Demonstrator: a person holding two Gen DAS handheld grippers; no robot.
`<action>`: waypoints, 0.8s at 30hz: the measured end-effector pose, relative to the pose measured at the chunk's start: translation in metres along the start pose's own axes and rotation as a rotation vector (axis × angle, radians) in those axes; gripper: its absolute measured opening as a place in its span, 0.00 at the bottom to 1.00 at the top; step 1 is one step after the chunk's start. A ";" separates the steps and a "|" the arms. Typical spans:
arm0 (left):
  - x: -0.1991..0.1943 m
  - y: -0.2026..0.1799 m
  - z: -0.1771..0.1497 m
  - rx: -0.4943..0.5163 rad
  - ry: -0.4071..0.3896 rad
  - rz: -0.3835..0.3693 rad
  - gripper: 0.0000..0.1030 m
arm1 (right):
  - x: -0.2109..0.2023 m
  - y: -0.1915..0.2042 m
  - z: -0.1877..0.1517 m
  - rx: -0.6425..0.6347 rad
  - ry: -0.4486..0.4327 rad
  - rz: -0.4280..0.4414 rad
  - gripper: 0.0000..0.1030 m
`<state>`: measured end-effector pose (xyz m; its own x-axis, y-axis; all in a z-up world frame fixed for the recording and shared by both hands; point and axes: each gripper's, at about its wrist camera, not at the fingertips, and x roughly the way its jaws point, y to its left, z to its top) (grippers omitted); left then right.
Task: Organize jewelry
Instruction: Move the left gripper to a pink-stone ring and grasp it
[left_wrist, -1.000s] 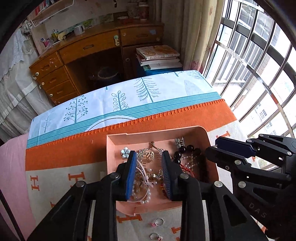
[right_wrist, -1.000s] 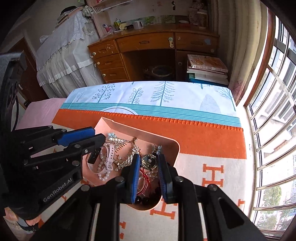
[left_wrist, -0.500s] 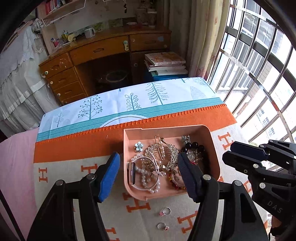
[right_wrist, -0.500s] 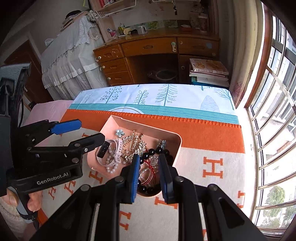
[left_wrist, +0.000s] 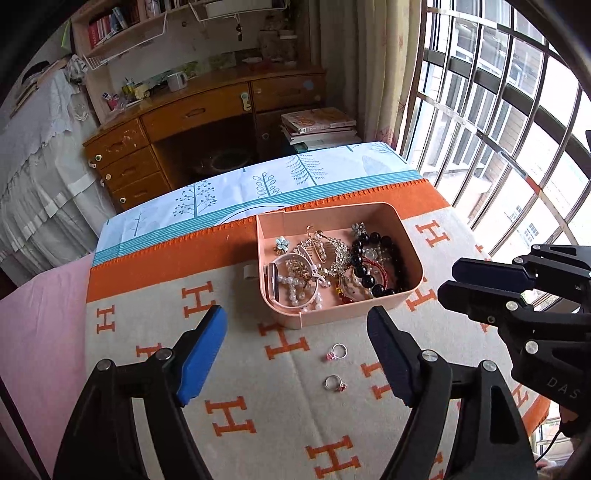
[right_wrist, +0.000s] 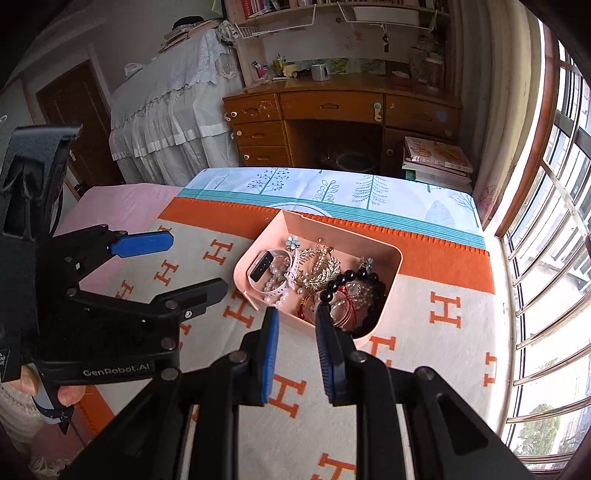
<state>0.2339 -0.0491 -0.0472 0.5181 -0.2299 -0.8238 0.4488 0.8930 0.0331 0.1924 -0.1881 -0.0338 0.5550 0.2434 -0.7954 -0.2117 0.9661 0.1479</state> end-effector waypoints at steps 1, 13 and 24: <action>0.002 0.000 -0.008 0.012 0.008 -0.007 0.74 | 0.000 0.001 -0.005 0.003 0.002 0.005 0.20; 0.054 -0.006 -0.087 -0.165 0.159 -0.095 0.52 | 0.035 0.002 -0.066 0.036 0.058 0.022 0.20; 0.081 -0.025 -0.083 -0.240 0.180 -0.031 0.41 | 0.038 -0.011 -0.096 0.060 0.024 0.055 0.20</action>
<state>0.2045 -0.0575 -0.1620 0.3603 -0.2050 -0.9100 0.2663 0.9576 -0.1103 0.1388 -0.1976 -0.1219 0.5242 0.2950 -0.7989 -0.1926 0.9548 0.2263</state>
